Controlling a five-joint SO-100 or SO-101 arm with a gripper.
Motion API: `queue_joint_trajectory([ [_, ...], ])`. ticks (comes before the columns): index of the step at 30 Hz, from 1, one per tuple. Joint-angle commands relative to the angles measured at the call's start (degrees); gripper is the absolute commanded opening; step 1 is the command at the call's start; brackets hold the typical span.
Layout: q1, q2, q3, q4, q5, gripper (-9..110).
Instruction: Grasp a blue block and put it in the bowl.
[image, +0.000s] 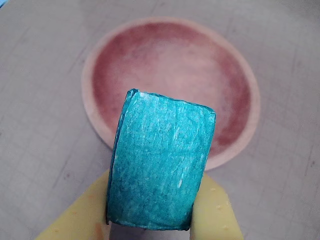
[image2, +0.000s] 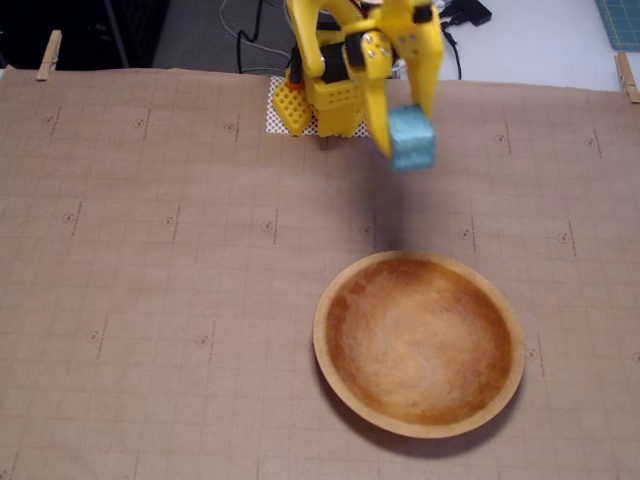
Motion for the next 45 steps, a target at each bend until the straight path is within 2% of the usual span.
queue_joint_trajectory([
  [1, -1.3, -3.8, -3.9, -5.5, 0.4, -3],
  [7, -0.5, -11.7, -4.1, -13.8, 0.4, -3],
  [15, 8.5, -22.5, -7.9, -22.0, 0.4, -3],
  [26, 12.2, -36.7, -18.5, -23.0, 1.8, -3],
  [45, 6.3, -60.6, -36.9, -23.0, 2.6, -2],
])
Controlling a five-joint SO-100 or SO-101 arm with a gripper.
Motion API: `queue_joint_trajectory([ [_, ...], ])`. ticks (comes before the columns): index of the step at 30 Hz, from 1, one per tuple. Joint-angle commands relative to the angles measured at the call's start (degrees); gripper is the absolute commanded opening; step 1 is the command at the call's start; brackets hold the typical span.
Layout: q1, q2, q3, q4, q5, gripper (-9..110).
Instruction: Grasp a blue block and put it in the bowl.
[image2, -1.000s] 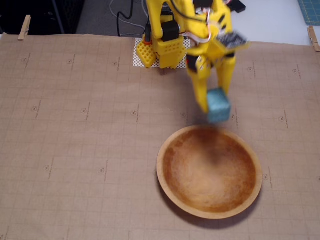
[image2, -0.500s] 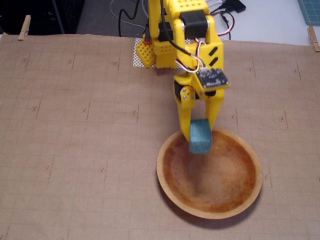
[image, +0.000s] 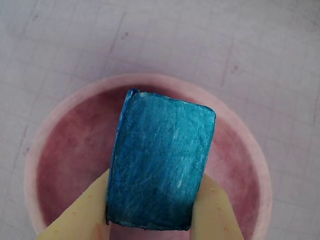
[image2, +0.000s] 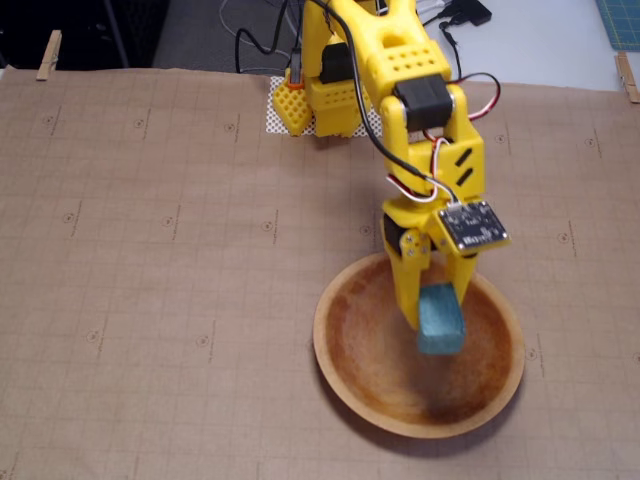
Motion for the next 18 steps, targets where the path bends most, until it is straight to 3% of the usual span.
queue_joint_trajectory([
  [1, -0.4, -1.0, -5.0, -1.1, 0.6, -2],
  [18, 1.1, -7.2, -3.3, -1.0, 1.0, -2],
])
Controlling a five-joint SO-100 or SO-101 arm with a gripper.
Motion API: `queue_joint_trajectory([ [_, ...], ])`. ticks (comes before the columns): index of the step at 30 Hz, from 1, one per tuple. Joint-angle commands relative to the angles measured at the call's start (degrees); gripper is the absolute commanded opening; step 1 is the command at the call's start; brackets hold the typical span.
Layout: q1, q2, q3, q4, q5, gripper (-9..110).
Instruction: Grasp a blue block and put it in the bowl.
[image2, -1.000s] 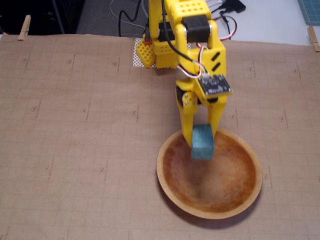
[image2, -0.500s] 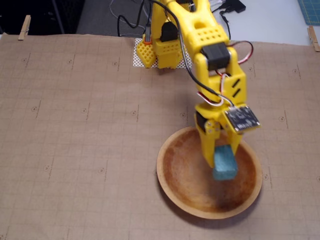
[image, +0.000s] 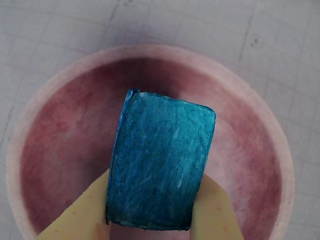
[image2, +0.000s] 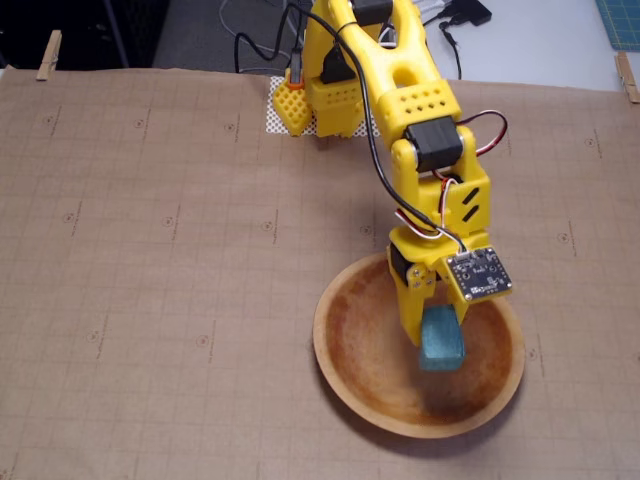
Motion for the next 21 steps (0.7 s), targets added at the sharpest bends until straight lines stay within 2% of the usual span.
queue_joint_trajectory([
  [1, 0.3, 0.4, -2.1, -1.1, 0.4, -2],
  [11, 0.3, -1.0, -2.2, -1.1, 0.4, 1],
  [21, 0.3, -1.8, -2.3, -1.1, 0.5, 24],
])
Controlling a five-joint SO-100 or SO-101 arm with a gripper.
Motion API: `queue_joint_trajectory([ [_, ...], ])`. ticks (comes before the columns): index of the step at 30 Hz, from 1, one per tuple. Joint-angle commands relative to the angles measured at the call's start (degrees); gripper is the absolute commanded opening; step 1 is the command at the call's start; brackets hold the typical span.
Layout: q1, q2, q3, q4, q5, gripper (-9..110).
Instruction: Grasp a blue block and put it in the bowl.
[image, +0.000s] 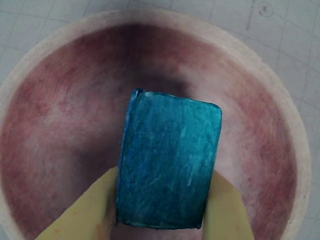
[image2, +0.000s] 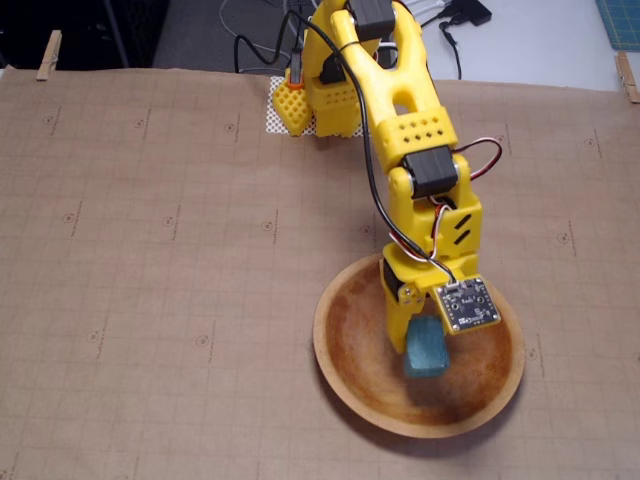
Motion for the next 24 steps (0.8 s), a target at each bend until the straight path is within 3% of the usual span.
queue_joint_trajectory([
  [1, 0.4, 2.1, -2.3, -1.1, 0.5, 25],
  [10, 0.3, 3.8, -2.4, -1.1, 0.5, 30],
  [24, -0.2, 24.7, 2.2, 7.6, 0.4, 30],
])
